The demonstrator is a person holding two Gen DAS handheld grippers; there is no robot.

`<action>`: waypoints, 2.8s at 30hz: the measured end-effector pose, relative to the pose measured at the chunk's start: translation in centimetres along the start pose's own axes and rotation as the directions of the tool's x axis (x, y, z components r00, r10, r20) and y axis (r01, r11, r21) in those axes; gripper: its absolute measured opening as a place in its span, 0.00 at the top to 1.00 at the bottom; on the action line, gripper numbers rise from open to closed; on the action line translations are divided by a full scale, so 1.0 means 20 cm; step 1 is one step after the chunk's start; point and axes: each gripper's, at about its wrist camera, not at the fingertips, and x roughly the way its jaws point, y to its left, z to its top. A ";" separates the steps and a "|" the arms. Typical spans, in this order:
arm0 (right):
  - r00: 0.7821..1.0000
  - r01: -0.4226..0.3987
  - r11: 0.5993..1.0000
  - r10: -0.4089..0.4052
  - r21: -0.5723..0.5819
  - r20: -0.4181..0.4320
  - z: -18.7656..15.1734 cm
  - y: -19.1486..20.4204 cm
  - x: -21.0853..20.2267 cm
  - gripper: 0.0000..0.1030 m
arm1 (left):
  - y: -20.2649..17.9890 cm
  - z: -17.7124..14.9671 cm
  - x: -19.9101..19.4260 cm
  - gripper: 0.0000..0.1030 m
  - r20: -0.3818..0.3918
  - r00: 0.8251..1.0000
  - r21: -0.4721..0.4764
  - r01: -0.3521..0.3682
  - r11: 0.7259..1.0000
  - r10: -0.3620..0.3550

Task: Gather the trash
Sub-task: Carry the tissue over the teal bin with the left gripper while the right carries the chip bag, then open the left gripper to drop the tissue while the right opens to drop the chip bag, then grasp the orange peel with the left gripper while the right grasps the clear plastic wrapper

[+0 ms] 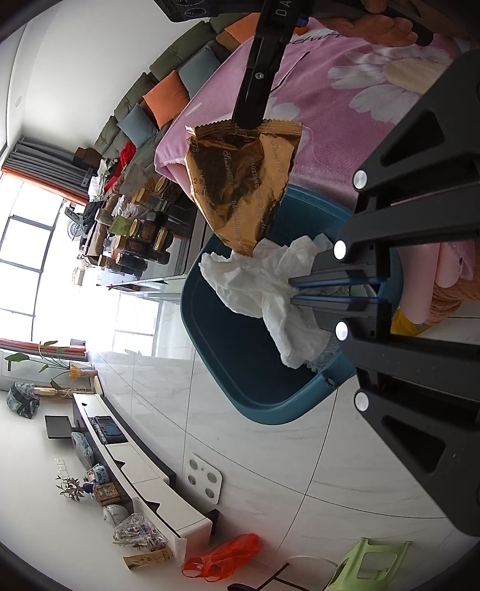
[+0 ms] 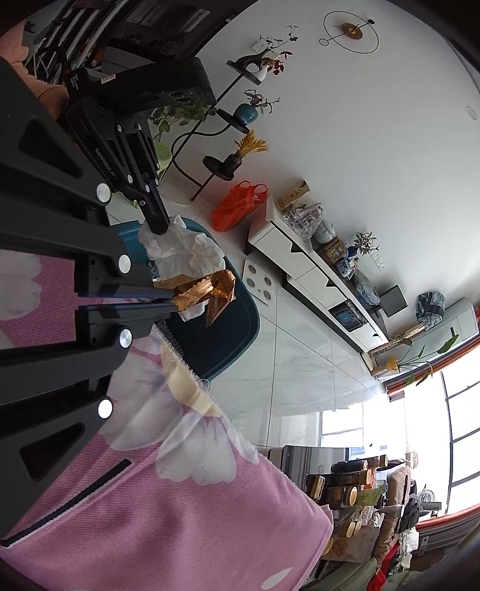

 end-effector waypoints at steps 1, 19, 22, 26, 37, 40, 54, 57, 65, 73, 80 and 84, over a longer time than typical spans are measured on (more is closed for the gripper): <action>1.000 0.001 1.000 -0.001 0.001 -0.007 0.00 0.00 0.01 0.99 | -0.01 0.01 0.01 0.95 -0.003 1.000 -0.002 0.002 1.000 -0.002; 0.999 0.030 0.999 -0.029 0.023 -0.045 0.01 0.00 0.12 0.91 | -0.03 0.03 0.10 0.91 -0.001 1.000 -0.019 -0.011 1.000 0.011; 0.999 0.027 0.999 -0.026 0.026 -0.042 0.00 -0.02 0.11 0.84 | -0.04 0.01 0.06 0.85 0.017 1.000 -0.007 -0.014 1.000 0.014; 1.000 0.010 1.000 -0.010 0.028 -0.024 -0.01 -0.02 0.05 0.83 | -0.08 0.01 0.00 0.71 0.049 0.999 0.003 -0.012 1.000 0.012; 0.990 0.062 0.998 -0.062 0.001 0.130 -0.21 -0.08 -0.47 0.68 | -0.44 -0.02 -0.24 0.42 0.154 0.976 0.183 0.125 0.975 -0.154; 0.976 0.117 0.992 -0.121 0.037 0.178 -0.30 -0.15 -0.64 0.67 | -0.62 -0.05 -0.25 0.41 0.128 0.963 0.262 0.197 0.945 -0.236; 0.792 0.442 0.809 -0.555 0.387 0.254 -0.95 -0.61 -1.46 0.59 | -1.50 -0.33 -0.08 0.41 -0.161 0.877 0.510 0.466 0.723 -0.452; 0.735 0.485 0.742 -0.633 0.463 0.243 -1.08 -0.69 -1.61 0.57 | -1.65 -0.37 -0.04 0.43 -0.204 0.863 0.530 0.494 0.690 -0.462; 0.628 0.515 0.600 -0.750 0.612 0.207 -1.37 -0.85 -1.91 0.50 | -1.90 -0.39 0.01 0.43 -0.254 0.846 0.550 0.525 0.649 -0.469; 0.693 0.421 0.615 -0.692 0.667 0.202 -1.47 -0.98 -1.87 0.49 | -2.01 -0.40 0.10 0.50 -0.311 0.845 0.533 0.535 0.656 -0.436; 0.719 0.383 0.643 -0.658 0.664 0.223 -1.47 -0.98 -1.83 0.57 | -2.06 -0.39 0.16 0.53 -0.350 0.832 0.508 0.555 0.659 -0.431; 0.732 0.382 0.660 -0.643 0.647 0.224 -1.47 -0.98 -1.81 0.75 | -2.09 -0.39 0.19 0.58 -0.367 0.825 0.501 0.564 0.657 -0.429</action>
